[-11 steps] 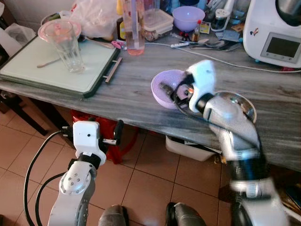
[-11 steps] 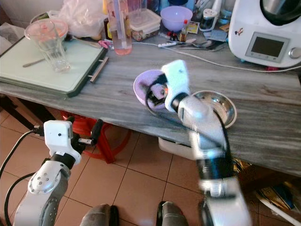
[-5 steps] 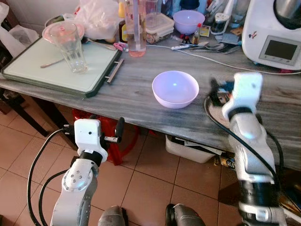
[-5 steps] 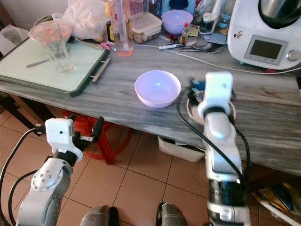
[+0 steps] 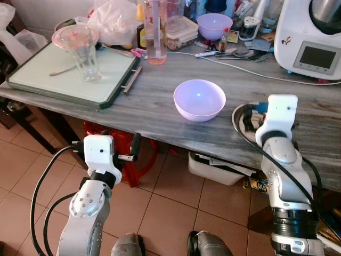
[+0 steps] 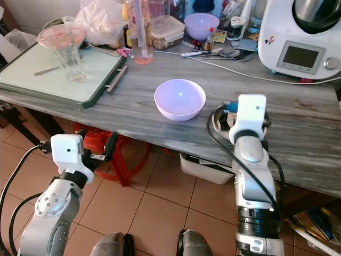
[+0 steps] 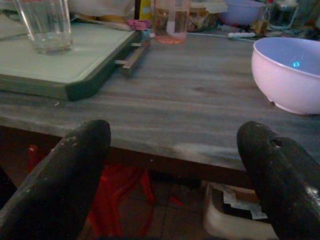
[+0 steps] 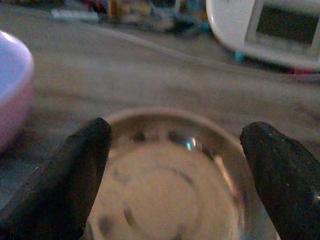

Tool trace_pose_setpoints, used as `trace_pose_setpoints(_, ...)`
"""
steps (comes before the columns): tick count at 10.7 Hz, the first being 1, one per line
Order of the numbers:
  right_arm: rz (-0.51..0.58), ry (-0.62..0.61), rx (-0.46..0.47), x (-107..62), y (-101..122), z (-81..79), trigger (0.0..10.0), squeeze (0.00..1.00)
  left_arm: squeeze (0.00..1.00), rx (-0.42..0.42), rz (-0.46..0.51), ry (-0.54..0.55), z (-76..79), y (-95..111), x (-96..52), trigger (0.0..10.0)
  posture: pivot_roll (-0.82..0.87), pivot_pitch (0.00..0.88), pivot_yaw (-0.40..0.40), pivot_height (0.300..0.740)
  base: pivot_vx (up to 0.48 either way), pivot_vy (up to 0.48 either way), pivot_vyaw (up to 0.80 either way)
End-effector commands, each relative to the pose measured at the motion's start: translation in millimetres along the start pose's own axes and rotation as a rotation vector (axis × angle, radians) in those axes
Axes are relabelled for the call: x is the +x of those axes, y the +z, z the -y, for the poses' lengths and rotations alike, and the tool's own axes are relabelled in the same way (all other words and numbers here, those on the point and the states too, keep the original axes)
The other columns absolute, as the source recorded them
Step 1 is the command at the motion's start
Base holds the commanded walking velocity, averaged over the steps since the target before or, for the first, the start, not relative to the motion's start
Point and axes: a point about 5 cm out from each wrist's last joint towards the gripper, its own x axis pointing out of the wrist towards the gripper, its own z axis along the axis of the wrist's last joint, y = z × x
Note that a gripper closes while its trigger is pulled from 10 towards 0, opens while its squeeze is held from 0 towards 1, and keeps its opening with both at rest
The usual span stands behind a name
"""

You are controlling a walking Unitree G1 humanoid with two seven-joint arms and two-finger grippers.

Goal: Setting the table

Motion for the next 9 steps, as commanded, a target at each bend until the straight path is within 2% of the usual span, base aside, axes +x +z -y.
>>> trace_pose_setpoints(1, -0.013, 0.002, 0.015, 2.3, 1.8, 2.0, 10.0, 0.64, 0.0, 0.009, 0.002, -0.005, -1.4, 2.3, -2.9, 10.0, 0.06, 0.12, 0.018, 0.74, 0.0, 0.0, 0.0)
trace_pose_setpoints(2, -0.037, 0.038, 0.016, 3.9, 0.0, -0.1, 10.0, 0.12, 0.0, 0.007, -0.011, -0.009, -0.4, 0.5, -5.9, 10.0, 0.06, 0.12, 0.02, 0.74, 0.0, 0.0, 0.0)
trace_pose_setpoints(3, -0.07, 0.058, 0.016, 4.5, -5.0, -1.5, 10.0, 0.0, 0.0, 0.014, -0.031, -0.02, 0.6, -3.3, -9.2, 10.0, 0.06, 0.116, 0.019, 0.74, 0.0, 0.0, 0.0)
trace_pose_setpoints(4, -0.154, 0.086, 0.027, 5.2, -16.2, -4.1, 10.0, 0.0, 0.0, 0.024, -0.038, -0.012, -2.1, -3.9, -9.9, 10.0, 0.06, 0.121, 0.013, 0.74, 0.0, 0.0, 0.0)
trace_pose_setpoints(7, -0.186, 0.121, 0.029, 4.9, -19.7, -9.6, 10.0, 0.0, 0.0, 0.021, -0.045, -0.012, -2.1, -4.6, -12.2, 10.0, 0.07, 0.12, 0.013, 0.74, 0.0, 0.0, 0.0)
trace_pose_setpoints(9, -0.214, 0.145, 0.07, 4.5, -20.5, -14.6, 10.0, 0.0, 0.0, 0.023, -0.046, -0.014, -1.6, -4.0, -12.6, 10.0, 0.07, 0.122, 0.014, 0.74, 0.0, 0.0, 0.0)
